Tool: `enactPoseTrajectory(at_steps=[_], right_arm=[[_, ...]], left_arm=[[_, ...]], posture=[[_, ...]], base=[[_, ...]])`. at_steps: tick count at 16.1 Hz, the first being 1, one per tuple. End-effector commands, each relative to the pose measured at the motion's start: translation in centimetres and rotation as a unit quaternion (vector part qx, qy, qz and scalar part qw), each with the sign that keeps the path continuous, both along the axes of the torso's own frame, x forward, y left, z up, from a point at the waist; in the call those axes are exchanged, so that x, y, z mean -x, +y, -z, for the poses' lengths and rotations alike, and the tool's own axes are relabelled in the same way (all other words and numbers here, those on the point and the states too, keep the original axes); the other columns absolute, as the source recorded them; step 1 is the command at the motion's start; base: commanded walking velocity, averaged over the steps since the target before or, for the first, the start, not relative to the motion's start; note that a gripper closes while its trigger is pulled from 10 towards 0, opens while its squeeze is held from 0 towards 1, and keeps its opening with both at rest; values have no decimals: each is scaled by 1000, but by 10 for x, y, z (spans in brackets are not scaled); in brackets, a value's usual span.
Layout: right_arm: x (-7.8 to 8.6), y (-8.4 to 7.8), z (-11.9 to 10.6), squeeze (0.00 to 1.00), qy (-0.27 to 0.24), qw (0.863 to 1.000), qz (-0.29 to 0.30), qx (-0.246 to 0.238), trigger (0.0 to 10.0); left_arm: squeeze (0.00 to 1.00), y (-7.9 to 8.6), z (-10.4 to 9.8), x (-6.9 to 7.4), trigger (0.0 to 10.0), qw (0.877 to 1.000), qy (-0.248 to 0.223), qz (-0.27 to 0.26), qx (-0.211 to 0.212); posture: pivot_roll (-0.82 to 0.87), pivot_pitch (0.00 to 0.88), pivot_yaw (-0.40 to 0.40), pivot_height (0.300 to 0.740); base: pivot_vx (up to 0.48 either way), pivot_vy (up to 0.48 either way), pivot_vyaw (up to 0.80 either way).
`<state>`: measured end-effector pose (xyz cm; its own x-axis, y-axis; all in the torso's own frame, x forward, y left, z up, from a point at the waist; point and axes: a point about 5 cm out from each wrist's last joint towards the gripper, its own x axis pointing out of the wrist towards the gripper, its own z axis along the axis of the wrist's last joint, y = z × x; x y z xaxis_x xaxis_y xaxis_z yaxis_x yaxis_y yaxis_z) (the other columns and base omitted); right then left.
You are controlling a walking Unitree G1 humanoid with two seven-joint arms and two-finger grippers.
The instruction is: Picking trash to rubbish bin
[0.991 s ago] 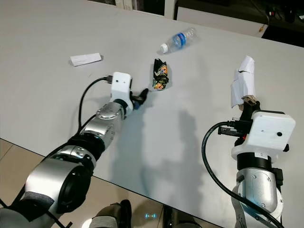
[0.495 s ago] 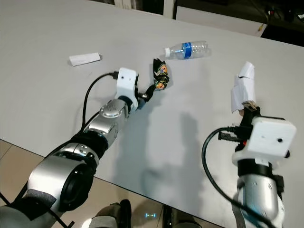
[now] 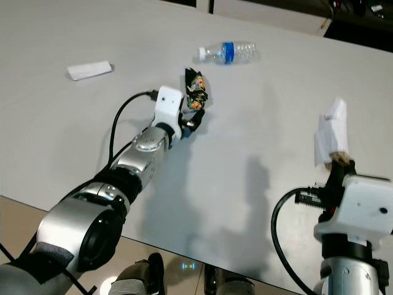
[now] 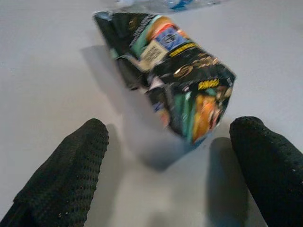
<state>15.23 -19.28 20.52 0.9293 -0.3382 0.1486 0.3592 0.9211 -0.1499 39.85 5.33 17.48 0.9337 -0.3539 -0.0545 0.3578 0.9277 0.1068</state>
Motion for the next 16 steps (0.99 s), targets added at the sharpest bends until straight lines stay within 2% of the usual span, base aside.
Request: enactPoseTrajectory(at_steps=[1, 6, 11, 16], right_arm=[[7, -1, -3, 0, -9, 1000, 11, 7, 10000], [12, -1, 0, 0, -9, 1000, 13, 7, 10000], [19, -3, 2, 0, -7, 1000, 14, 16, 10000], [23, 0, 4, 0, -4, 1000, 10, 16, 10000]], left_arm=[[0, -5, 1, 1, 10000, 1000, 0, 6, -10], [0, -6, -8, -2, 10000, 1000, -18, -7, -16], [0, 4, -11, -5, 10000, 998, -31, -41, -34], [0, 7, -13, -5, 10000, 996, -52, -46, -47]], posture=[[-262, 349, -40, 740], [-273, 362, -50, 740], [-310, 384, -82, 740], [-340, 408, -103, 740]], base=[[0, 0, 0], [0, 0, 0], [0, 0, 0], [0, 0, 0]])
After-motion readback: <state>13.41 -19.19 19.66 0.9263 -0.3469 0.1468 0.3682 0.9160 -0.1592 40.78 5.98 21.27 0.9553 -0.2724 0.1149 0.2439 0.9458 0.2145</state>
